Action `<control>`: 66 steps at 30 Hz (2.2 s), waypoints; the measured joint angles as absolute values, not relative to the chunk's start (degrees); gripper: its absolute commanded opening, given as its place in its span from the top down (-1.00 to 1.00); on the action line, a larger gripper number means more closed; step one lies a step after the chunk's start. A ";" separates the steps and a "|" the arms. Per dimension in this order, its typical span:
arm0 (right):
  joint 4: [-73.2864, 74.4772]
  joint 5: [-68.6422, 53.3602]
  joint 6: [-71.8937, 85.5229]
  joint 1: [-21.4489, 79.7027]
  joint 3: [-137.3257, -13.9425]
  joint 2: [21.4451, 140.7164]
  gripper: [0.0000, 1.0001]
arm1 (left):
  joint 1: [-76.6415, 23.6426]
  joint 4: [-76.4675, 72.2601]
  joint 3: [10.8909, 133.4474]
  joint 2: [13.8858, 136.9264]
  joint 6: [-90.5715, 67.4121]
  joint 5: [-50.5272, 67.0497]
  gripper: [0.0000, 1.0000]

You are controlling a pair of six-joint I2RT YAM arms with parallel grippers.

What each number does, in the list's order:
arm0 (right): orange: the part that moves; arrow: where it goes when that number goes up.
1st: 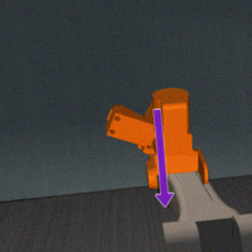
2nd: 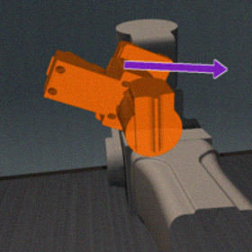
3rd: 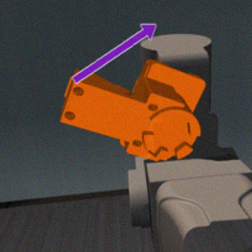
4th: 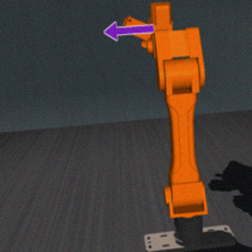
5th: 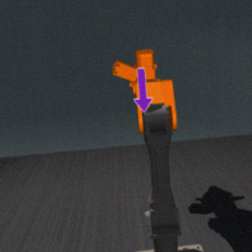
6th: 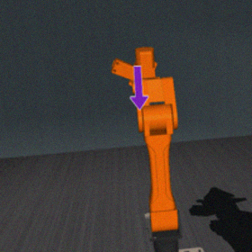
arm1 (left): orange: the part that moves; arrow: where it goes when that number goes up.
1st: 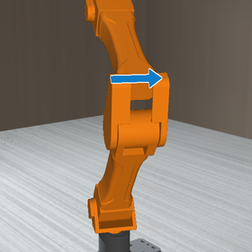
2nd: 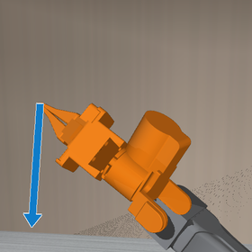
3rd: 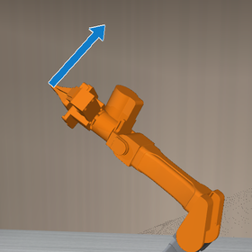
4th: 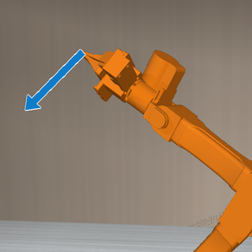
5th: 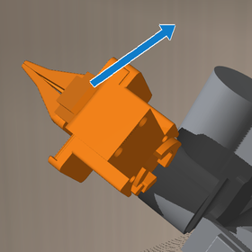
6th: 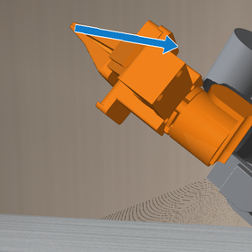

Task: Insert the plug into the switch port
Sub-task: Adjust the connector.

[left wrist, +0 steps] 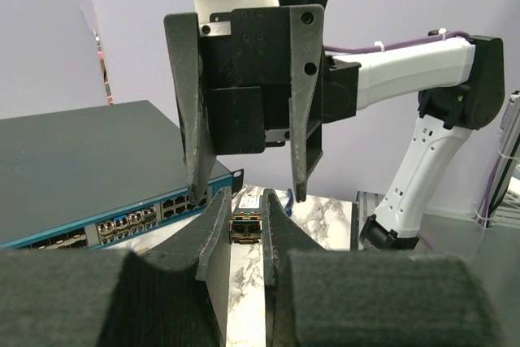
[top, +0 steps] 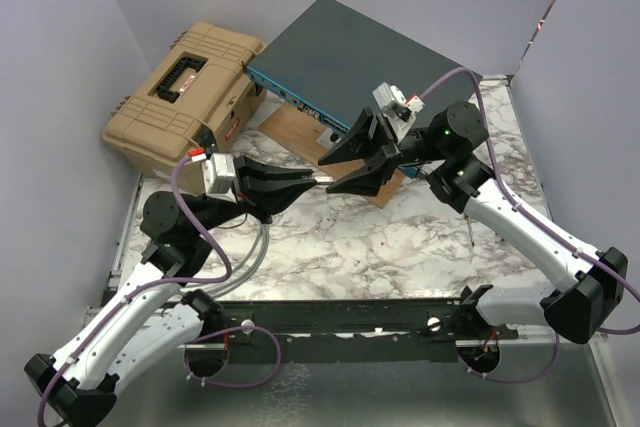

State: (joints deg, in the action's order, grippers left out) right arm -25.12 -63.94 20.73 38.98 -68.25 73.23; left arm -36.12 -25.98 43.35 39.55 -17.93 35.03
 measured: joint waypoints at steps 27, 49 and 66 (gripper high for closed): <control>-16.88 -62.63 17.10 39.07 -70.15 73.52 0.30 | -36.12 -25.65 43.33 39.68 -17.65 33.82 1.00; 8.21 -56.69 -0.64 39.66 -77.97 72.99 0.99 | -36.07 11.35 60.05 40.64 -5.04 31.24 0.07; 24.01 -54.81 -14.09 39.66 -81.58 72.75 0.99 | -36.07 33.08 69.01 50.39 11.14 38.85 0.08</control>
State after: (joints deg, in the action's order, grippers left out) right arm 24.01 -54.81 -14.09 39.66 -81.58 72.75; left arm -36.07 33.08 69.01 50.39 11.14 38.85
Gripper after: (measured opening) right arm 0.127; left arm 0.464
